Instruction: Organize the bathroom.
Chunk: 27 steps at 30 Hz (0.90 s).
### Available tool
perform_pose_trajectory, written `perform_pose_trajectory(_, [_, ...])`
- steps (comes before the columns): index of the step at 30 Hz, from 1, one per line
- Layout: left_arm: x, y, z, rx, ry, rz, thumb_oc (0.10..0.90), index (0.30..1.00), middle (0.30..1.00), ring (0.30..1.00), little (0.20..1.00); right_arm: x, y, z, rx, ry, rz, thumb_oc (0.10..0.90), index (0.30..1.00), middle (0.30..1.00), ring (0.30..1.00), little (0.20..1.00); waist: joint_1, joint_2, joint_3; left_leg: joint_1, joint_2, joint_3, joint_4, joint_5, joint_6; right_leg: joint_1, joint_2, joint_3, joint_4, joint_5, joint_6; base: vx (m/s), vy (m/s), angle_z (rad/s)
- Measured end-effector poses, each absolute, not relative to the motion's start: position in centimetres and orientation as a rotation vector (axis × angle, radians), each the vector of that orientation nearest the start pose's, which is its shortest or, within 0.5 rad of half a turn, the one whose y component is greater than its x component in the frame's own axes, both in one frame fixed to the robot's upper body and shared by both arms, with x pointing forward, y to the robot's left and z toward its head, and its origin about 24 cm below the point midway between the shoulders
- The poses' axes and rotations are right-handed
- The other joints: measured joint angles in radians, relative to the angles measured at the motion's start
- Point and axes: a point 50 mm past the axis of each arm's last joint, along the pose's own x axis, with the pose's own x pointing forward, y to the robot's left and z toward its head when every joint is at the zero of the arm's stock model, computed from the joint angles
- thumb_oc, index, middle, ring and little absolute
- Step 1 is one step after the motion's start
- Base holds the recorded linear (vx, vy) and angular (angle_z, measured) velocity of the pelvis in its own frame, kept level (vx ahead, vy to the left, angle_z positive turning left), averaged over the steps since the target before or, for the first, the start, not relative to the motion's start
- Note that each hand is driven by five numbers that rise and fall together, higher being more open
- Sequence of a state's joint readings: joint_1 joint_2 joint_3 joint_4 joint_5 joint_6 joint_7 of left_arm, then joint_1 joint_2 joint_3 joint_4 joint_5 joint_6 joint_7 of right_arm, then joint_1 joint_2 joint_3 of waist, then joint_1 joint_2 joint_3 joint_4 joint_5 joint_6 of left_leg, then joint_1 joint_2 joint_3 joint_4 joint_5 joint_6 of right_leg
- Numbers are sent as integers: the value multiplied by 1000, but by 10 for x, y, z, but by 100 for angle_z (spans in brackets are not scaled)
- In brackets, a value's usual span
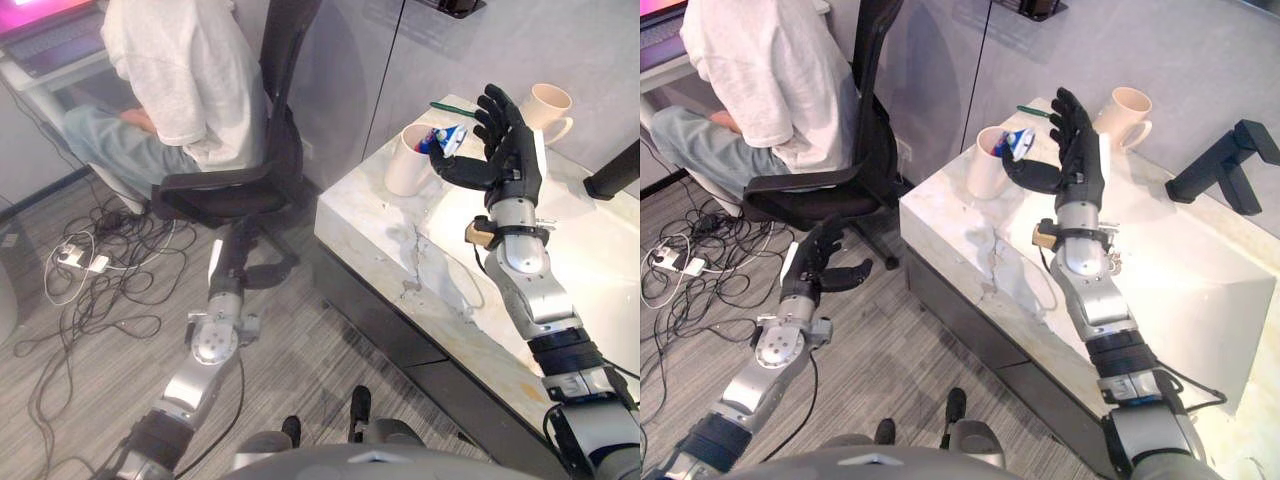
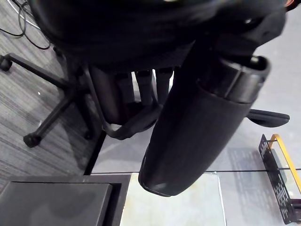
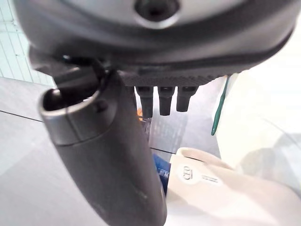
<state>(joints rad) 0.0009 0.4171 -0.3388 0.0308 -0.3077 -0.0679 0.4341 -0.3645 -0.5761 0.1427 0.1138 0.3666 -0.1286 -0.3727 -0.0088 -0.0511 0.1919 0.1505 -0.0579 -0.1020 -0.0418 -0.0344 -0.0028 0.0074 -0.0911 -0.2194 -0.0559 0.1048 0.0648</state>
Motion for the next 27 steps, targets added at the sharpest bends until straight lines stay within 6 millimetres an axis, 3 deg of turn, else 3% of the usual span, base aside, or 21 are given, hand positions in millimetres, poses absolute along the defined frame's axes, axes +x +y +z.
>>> perform_pose_trajectory(7, [242,175,30,117,55,146,800,900,900,900,900,307,-230,145,-165,-329,-189,800,900,900,900,900,-8,0,0,0,-1,11,0,0,0,0,0,3,0,1,1,-26,24,0])
perform_pose_trajectory(17, [243,171,30,103,53,164,800,900,900,900,900,297,-231,122,-149,-220,-128,800,900,900,900,900,-33,2,1,-1,-1,17,0,0,0,-3,0,5,2,1,1,-32,20,-1])
perform_pose_trajectory(27, [242,174,29,102,52,217,800,900,900,900,900,291,-229,127,-142,-252,-139,800,900,900,900,900,-51,6,4,3,-2,29,-1,0,0,-6,0,16,2,4,1,-32,40,-3])
